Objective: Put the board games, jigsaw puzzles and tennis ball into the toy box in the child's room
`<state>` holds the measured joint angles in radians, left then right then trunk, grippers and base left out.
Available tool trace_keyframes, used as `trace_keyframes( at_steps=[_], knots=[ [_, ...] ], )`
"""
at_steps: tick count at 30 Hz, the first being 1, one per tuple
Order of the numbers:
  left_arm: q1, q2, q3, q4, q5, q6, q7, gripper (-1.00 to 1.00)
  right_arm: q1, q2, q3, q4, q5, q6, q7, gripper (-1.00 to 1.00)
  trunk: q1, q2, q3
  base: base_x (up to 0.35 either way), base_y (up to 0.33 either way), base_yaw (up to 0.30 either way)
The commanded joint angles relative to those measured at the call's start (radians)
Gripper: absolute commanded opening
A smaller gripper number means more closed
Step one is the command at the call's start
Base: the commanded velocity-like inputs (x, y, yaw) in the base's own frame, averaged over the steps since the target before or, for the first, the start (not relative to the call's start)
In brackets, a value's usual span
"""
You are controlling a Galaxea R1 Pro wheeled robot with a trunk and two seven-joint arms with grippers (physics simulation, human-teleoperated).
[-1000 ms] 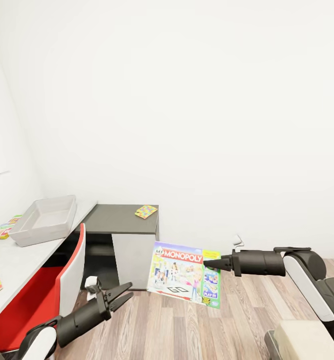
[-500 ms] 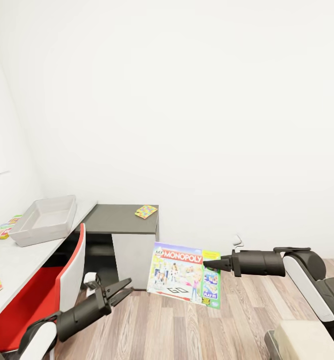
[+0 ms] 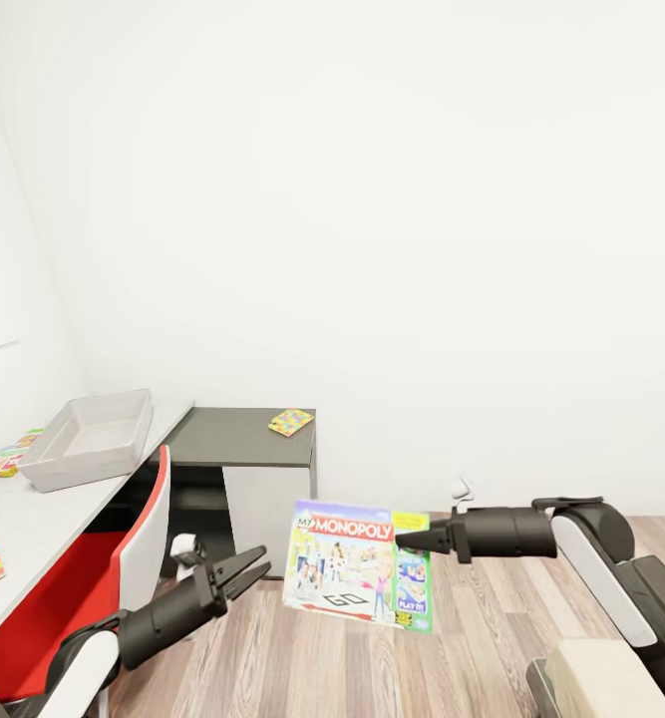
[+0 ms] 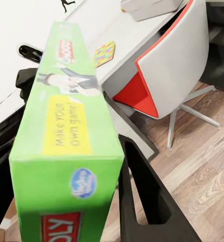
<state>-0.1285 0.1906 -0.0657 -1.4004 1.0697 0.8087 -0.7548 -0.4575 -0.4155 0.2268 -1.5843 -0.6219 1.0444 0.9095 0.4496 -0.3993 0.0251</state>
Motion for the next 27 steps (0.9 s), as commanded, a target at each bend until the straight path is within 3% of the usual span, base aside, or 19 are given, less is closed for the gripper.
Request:
trace_keyframes(
  at_steps=[1, 12, 27],
  knots=[
    [0.000, 0.001, -0.001, 0.000, 0.006, 0.005, 0.000, 1.00, -0.001, 0.000, 0.001, 0.000, 0.001, 0.003, 0.003, -1.00, 0.000, -0.001, 0.000, 0.000, 0.000, 0.000],
    [-0.025, -0.012, -0.012, 0.000, 0.004, 0.007, 0.008, 1.00, -0.001, 0.001, 0.009, 0.000, 0.001, 0.003, 0.003, -1.00, 0.000, -0.001, 0.000, 0.000, 0.000, 0.000],
    [-0.055, -0.037, -0.104, 0.002, 0.002, 0.003, 0.040, 1.00, -0.001, 0.003, 0.011, 0.000, 0.001, 0.003, 0.003, -1.00, 0.000, -0.001, 0.000, 0.000, 0.000, 0.000]
  ],
)
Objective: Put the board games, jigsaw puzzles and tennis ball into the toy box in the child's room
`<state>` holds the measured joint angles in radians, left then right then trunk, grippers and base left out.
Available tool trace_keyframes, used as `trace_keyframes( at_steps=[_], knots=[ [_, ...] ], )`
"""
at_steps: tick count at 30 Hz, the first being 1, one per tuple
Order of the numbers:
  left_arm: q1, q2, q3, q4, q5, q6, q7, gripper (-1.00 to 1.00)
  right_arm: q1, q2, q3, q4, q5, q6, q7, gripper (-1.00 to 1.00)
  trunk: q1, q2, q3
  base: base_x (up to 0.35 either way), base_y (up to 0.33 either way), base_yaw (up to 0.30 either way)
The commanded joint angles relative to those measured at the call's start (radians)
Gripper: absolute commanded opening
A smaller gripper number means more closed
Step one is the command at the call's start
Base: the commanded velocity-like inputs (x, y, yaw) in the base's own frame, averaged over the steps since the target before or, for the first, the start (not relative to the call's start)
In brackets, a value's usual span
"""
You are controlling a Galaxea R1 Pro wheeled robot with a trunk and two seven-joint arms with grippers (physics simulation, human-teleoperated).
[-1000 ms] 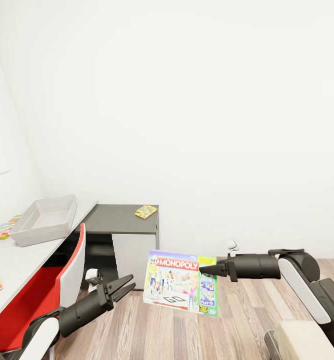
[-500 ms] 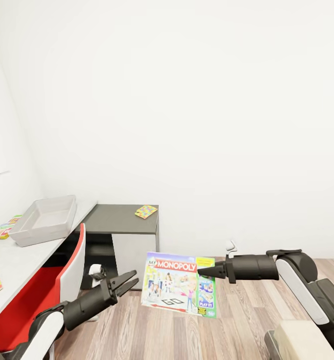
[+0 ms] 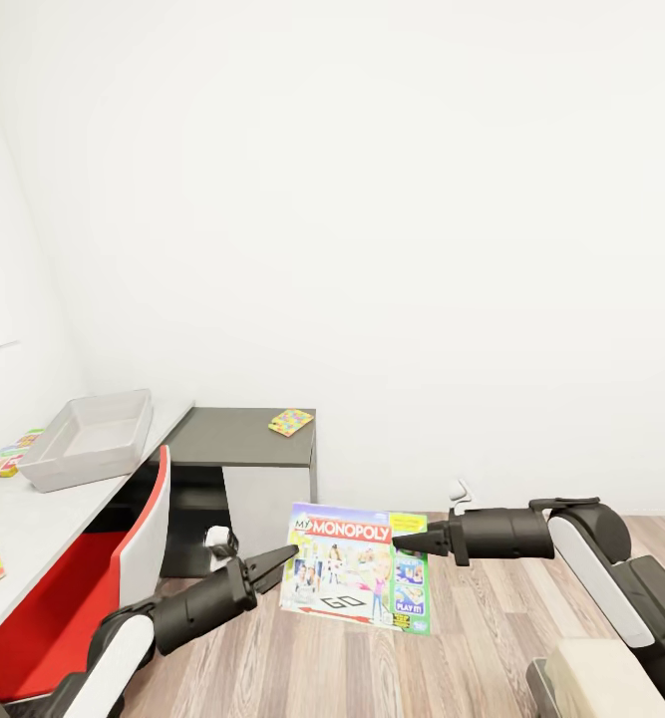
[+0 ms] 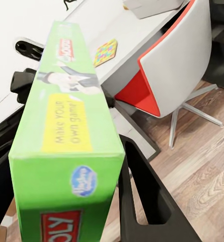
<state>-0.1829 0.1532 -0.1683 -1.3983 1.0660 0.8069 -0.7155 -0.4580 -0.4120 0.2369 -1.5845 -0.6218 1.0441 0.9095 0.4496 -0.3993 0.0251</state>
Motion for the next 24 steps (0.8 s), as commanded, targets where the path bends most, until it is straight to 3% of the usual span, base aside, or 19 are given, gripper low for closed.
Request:
trace_keyframes(
  at_steps=[1, 8, 14, 24],
  knots=[
    [0.000, 0.001, -0.001, 0.000, 0.006, 0.005, 0.001, 1.00, -0.001, -0.001, 0.001, 0.000, 0.001, 0.003, 0.003, -1.00, 0.000, -0.001, 0.000, 0.000, 0.000, 0.000],
    [-0.003, -0.028, -0.015, 0.003, -0.004, 0.005, 0.022, 1.00, -0.001, 0.000, 0.001, 0.000, 0.001, 0.003, 0.003, -1.00, 0.000, -0.001, 0.000, 0.000, 0.000, 0.000],
    [-0.004, -0.055, -0.038, 0.012, -0.051, 0.005, 0.032, 1.00, -0.001, 0.000, 0.001, 0.001, 0.000, 0.003, 0.003, -1.00, 0.000, -0.001, 0.000, 0.000, 0.000, 0.000],
    [-0.004, -0.072, -0.049, 0.016, -0.080, 0.005, 0.036, 1.00, -0.001, 0.000, 0.001, 0.001, 0.000, 0.003, 0.003, -1.00, 0.000, -0.001, 0.000, 0.000, 0.000, 0.000]
  ],
)
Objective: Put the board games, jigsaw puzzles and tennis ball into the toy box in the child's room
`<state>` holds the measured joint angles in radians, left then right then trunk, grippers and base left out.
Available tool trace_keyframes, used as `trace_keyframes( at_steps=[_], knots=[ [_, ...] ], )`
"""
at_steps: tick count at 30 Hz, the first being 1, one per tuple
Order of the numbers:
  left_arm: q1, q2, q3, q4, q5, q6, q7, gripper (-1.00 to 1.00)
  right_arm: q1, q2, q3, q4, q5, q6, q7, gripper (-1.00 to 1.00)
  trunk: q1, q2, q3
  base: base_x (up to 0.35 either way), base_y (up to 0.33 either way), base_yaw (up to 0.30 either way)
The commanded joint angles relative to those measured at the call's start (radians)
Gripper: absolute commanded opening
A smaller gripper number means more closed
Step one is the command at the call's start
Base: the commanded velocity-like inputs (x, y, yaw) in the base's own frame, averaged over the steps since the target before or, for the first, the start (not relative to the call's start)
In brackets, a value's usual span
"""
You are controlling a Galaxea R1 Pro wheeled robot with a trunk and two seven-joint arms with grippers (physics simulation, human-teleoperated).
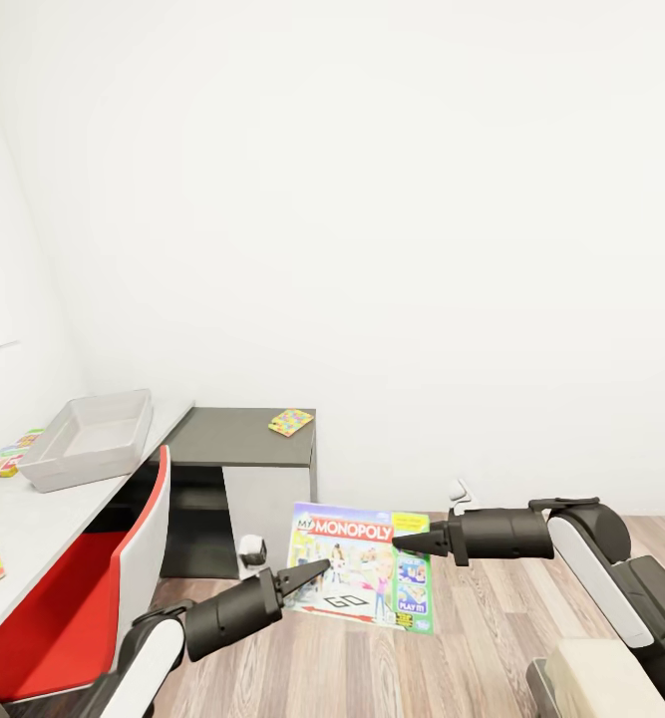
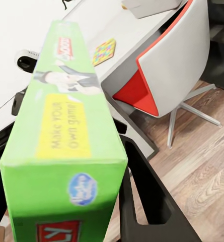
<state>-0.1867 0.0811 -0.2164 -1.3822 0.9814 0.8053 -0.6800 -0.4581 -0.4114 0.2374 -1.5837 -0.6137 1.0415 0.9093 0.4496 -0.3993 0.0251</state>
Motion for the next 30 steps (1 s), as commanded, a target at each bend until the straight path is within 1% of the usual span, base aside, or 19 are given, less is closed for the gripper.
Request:
trace_keyframes(
  at_steps=[1, 16, 22, 26, 29, 30],
  knots=[
    [0.000, -0.001, -0.002, 0.001, 0.003, 0.006, 0.001, 1.00, -0.001, 0.000, 0.000, 0.000, -0.008, 0.006, 0.003, -1.00, 0.000, -0.001, 0.000, 0.000, 0.000, 0.000],
    [0.000, -0.004, -0.004, 0.001, -0.002, 0.006, 0.002, 1.00, -0.001, -0.001, 0.000, -0.001, -0.008, 0.006, 0.003, -1.00, 0.000, -0.001, 0.000, 0.000, 0.000, 0.000],
    [0.000, -0.002, 0.001, -0.001, 0.000, 0.006, -0.002, 1.00, -0.001, -0.001, 0.000, -0.001, -0.009, 0.006, 0.003, -1.00, 0.000, -0.001, 0.000, 0.000, 0.000, 0.000],
    [-0.001, 0.003, 0.005, -0.007, 0.000, 0.008, -0.003, 1.00, -0.001, -0.001, 0.000, -0.001, -0.008, 0.006, 0.003, -1.00, 0.000, -0.001, 0.000, 0.000, 0.000, 0.000],
    [-0.004, 0.014, 0.022, -0.012, 0.004, 0.012, -0.006, 1.00, -0.001, -0.001, 0.000, -0.001, -0.008, 0.006, 0.003, -1.00, 0.000, -0.001, 0.000, 0.000, 0.000, 0.000],
    [-0.004, 0.014, 0.022, -0.012, 0.004, 0.012, -0.006, 1.00, -0.001, -0.001, 0.000, -0.001, -0.008, 0.006, 0.003, -1.00, 0.000, -0.001, 0.000, 0.000, 0.000, 0.000]
  ],
)
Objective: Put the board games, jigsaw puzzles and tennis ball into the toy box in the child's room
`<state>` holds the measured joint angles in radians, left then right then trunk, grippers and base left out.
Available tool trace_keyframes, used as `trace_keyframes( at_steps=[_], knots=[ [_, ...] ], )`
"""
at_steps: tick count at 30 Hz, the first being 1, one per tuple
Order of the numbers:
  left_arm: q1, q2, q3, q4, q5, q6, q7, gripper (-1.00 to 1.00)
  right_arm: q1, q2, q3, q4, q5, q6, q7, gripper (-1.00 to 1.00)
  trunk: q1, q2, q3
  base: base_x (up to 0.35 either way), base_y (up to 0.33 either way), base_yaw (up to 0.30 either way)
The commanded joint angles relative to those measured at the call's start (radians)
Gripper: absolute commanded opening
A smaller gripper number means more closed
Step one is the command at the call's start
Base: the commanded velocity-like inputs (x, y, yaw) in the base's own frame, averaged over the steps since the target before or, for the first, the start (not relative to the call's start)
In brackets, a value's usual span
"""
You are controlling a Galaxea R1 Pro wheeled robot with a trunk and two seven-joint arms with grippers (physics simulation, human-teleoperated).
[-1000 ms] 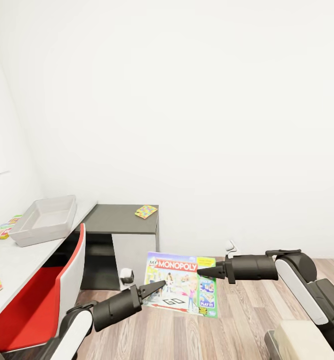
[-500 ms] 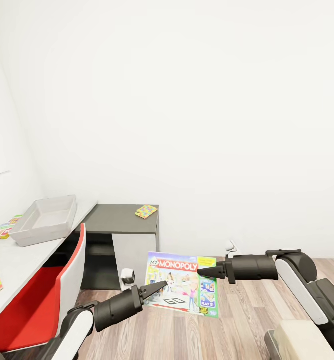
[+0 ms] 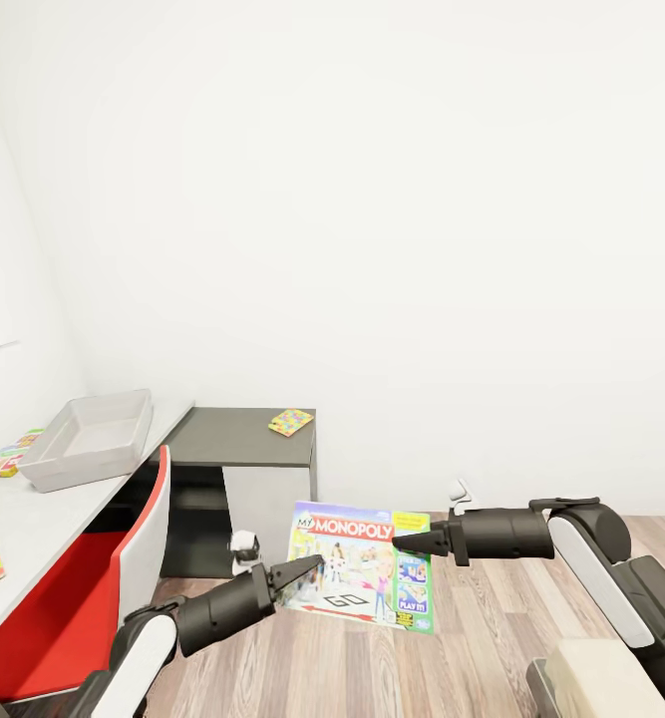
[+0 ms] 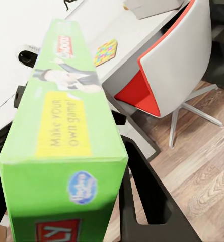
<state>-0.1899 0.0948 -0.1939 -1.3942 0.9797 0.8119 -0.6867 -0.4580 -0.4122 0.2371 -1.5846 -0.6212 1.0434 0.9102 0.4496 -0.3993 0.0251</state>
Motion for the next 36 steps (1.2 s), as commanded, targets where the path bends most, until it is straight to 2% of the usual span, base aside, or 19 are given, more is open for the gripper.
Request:
trace_keyframes(
  at_steps=[1, 2, 6, 10, 20, 36],
  knots=[
    [-0.001, 0.005, 0.009, -0.001, 0.007, 0.007, 0.000, 1.00, -0.001, 0.000, 0.001, 0.000, 0.000, 0.004, 0.002, -1.00, 0.000, -0.001, 0.000, 0.000, 0.000, 0.000],
    [-0.001, 0.005, 0.009, -0.001, 0.007, 0.007, 0.000, 1.00, -0.001, 0.000, 0.001, 0.000, 0.000, 0.004, 0.002, -1.00, 0.000, -0.001, 0.000, 0.000, 0.000, 0.000],
    [-0.002, 0.017, 0.046, -0.003, 0.010, 0.014, -0.002, 1.00, -0.001, 0.000, 0.001, 0.000, 0.000, 0.004, 0.002, -1.00, 0.000, -0.001, 0.000, 0.000, 0.000, 0.000],
    [-0.005, 0.025, 0.060, -0.004, 0.011, 0.018, -0.003, 1.00, -0.001, 0.000, 0.001, 0.000, 0.000, 0.004, 0.002, -1.00, 0.000, -0.001, 0.000, 0.000, 0.000, 0.000],
    [-0.026, 0.048, 0.071, -0.001, 0.013, 0.022, -0.003, 1.00, -0.001, -0.002, 0.001, 0.000, 0.000, 0.004, 0.002, -1.00, 0.000, -0.001, 0.000, 0.000, 0.000, 0.000],
    [-0.049, 0.054, 0.072, 0.008, 0.007, 0.030, -0.001, 1.00, -0.001, -0.002, 0.001, 0.000, 0.000, 0.004, 0.002, -1.00, 0.000, -0.001, 0.000, 0.000, 0.000, 0.000]
  ],
)
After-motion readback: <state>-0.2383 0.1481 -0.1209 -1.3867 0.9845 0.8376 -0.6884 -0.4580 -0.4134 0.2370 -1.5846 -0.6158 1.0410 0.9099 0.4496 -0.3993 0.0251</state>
